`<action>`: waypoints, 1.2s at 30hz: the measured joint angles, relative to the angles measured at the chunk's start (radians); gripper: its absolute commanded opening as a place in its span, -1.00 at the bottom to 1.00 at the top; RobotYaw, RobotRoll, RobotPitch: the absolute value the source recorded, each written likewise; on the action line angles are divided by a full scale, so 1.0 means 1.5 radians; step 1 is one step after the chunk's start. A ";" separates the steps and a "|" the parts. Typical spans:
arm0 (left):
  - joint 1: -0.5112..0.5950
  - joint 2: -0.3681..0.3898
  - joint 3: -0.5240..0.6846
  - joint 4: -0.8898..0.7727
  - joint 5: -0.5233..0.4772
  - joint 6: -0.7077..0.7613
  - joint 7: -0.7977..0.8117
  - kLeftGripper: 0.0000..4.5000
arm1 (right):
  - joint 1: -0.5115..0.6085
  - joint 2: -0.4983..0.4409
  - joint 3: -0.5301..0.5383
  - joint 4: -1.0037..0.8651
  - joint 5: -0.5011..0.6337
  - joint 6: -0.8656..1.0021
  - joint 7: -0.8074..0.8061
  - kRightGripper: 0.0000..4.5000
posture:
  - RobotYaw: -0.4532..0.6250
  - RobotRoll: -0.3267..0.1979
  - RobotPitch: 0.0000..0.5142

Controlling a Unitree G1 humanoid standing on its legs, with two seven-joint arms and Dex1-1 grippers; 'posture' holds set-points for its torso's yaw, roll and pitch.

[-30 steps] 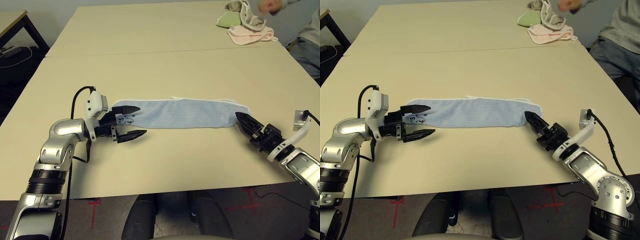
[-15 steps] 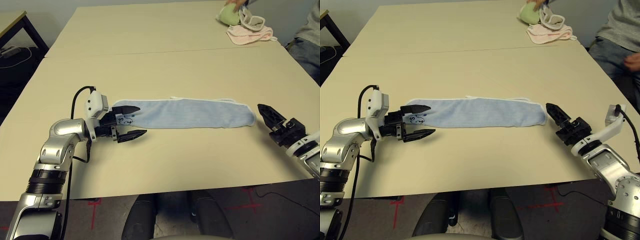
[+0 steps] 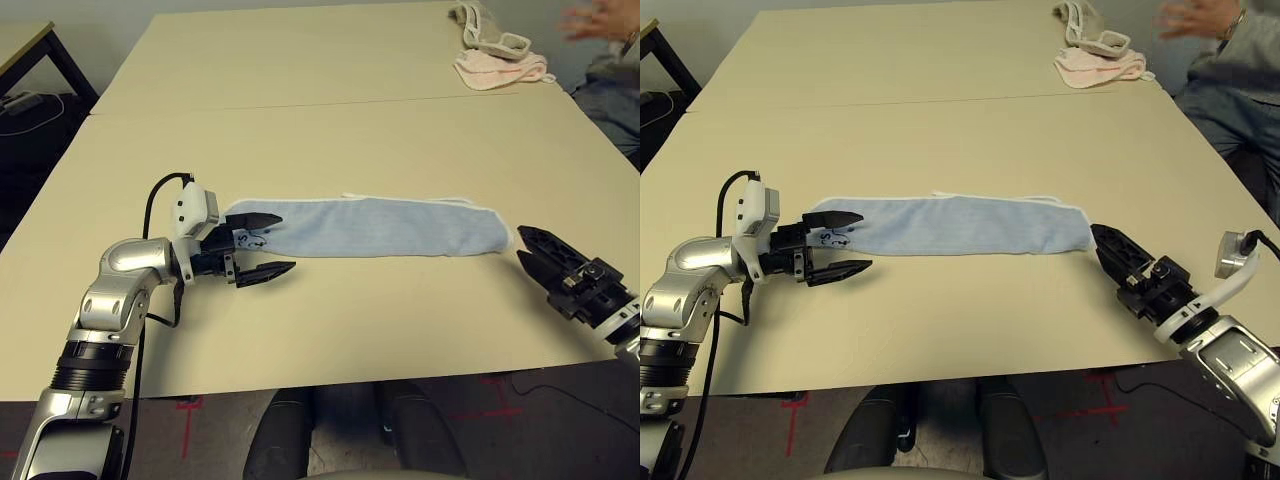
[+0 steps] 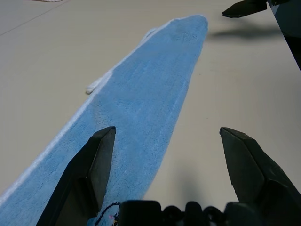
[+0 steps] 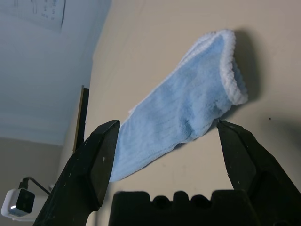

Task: Fold the towel and set it aside.

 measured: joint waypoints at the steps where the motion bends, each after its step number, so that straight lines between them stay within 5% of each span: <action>1: 0.000 0.000 0.000 0.000 0.000 0.000 0.000 1.00 | 0.000 0.001 0.004 -0.003 0.002 -0.004 -0.003 0.99 | -0.11 0.25 -0.37; 15: 0.001 0.000 0.000 -0.001 0.000 0.003 0.000 1.00 | -0.025 0.001 0.051 0.008 -0.013 -0.052 -0.049 0.99 | -0.09 0.25 -0.35; 27: -0.002 -0.001 -0.002 0.003 -0.002 -0.030 -0.047 1.00 | 0.024 0.001 0.051 0.030 -0.014 -0.057 -0.046 0.99 | -0.12 0.25 -0.34; 36: -0.016 -0.010 -0.008 0.027 -0.002 -0.050 -0.063 1.00 | -0.045 0.029 0.076 0.031 -0.043 -0.088 -0.088 0.99 | -0.10 0.25 -0.34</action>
